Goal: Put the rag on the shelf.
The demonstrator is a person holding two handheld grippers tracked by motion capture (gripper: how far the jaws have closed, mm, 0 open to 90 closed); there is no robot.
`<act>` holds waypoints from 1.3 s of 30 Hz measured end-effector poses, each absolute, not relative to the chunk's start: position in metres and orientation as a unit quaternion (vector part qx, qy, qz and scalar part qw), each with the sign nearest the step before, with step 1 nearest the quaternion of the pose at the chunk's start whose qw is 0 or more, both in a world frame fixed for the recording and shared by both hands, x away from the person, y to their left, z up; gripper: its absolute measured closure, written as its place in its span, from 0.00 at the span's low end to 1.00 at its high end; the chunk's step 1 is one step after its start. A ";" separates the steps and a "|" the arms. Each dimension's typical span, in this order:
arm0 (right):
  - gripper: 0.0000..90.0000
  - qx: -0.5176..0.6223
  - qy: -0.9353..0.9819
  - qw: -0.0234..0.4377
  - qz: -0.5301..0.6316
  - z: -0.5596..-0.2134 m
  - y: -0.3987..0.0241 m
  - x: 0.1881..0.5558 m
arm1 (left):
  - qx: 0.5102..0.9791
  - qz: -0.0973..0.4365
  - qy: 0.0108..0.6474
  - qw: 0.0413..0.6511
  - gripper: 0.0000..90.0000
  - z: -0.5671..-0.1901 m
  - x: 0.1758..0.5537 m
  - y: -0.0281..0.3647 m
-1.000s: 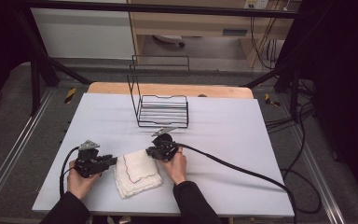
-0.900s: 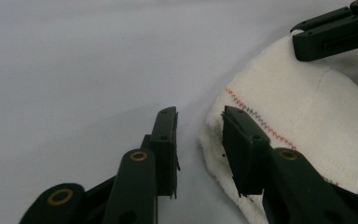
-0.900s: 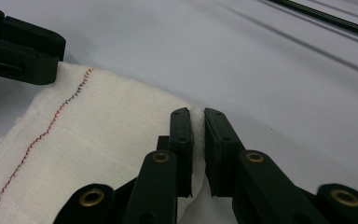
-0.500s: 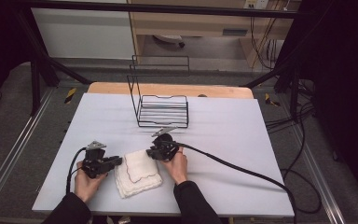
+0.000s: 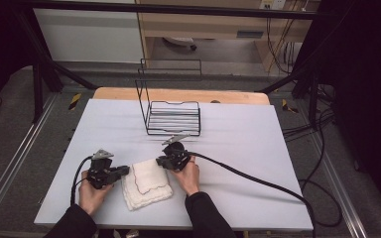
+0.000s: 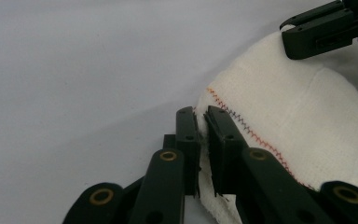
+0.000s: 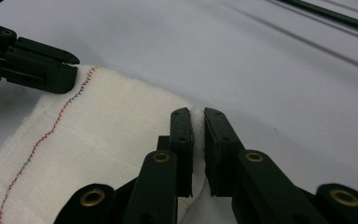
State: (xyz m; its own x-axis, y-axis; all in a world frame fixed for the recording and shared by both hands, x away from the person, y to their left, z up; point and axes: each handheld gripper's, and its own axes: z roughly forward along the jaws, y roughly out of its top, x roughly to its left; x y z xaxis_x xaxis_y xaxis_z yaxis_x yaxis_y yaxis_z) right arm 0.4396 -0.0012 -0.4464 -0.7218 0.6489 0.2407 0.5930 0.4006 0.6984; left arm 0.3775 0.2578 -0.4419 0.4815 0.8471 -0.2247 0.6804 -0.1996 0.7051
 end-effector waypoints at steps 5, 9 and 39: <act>0.92 0.363 0.831 0.045 0.420 -0.435 -0.006 0.434 | 0.754 0.118 0.488 0.424 0.93 -0.431 0.371 0.261; 0.92 0.351 0.825 0.062 0.438 -0.420 -0.010 0.425 | 0.747 0.126 0.480 0.442 0.93 -0.424 0.367 0.261; 0.92 0.311 0.794 0.117 0.509 -0.371 -0.033 0.385 | 0.730 0.169 0.428 0.506 0.93 -0.388 0.346 0.257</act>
State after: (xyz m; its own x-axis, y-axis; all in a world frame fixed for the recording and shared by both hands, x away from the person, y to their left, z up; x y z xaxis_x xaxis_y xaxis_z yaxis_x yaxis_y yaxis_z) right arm 0.3851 -0.0335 -0.3708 -0.7797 0.6123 0.1310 0.3746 0.2886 0.8811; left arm 0.3456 0.2573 -0.3879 0.5770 0.7952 -0.1864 0.4532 -0.1219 0.8830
